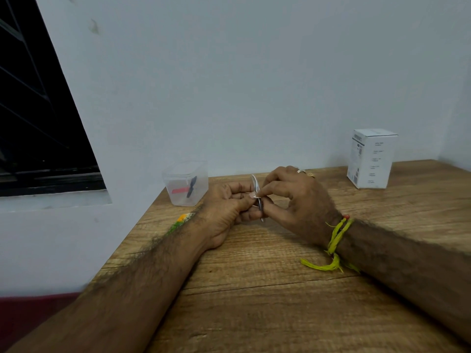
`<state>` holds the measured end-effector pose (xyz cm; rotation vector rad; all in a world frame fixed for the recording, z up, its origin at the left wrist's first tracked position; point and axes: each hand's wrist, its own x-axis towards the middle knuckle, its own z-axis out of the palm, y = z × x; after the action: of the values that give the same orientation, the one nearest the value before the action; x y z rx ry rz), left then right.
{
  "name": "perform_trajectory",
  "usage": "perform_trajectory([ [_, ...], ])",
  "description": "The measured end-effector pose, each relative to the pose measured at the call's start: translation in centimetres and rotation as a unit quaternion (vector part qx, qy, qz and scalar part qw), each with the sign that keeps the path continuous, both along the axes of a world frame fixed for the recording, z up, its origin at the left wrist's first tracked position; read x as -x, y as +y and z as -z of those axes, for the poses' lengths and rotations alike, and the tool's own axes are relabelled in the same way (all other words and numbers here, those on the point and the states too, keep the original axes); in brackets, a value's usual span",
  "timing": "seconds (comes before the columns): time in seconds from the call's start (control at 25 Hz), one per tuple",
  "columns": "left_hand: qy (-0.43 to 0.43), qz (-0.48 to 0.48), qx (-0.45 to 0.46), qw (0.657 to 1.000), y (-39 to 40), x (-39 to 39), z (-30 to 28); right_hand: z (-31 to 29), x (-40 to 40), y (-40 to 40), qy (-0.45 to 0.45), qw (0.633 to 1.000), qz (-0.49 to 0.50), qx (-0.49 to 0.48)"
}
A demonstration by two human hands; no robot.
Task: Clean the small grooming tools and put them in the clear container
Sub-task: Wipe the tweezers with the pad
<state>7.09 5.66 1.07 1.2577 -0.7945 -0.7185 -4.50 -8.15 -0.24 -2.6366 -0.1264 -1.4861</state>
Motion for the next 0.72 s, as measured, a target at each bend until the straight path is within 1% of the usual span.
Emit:
perform_trajectory([
  [0.12,-0.005,-0.012,0.004,1.0,-0.11,-0.14,0.1,-0.1,0.03,-0.07,-0.012,1.0,0.011,-0.001],
  [0.28,-0.043,-0.022,0.0,0.999,-0.32,-0.24,0.31,-0.03,0.1,0.0,-0.007,1.0,0.006,0.001],
  [0.72,-0.022,-0.015,0.004,1.0,-0.16,-0.38,0.13,-0.07,0.08,-0.04,0.009,1.0,-0.004,-0.002],
])
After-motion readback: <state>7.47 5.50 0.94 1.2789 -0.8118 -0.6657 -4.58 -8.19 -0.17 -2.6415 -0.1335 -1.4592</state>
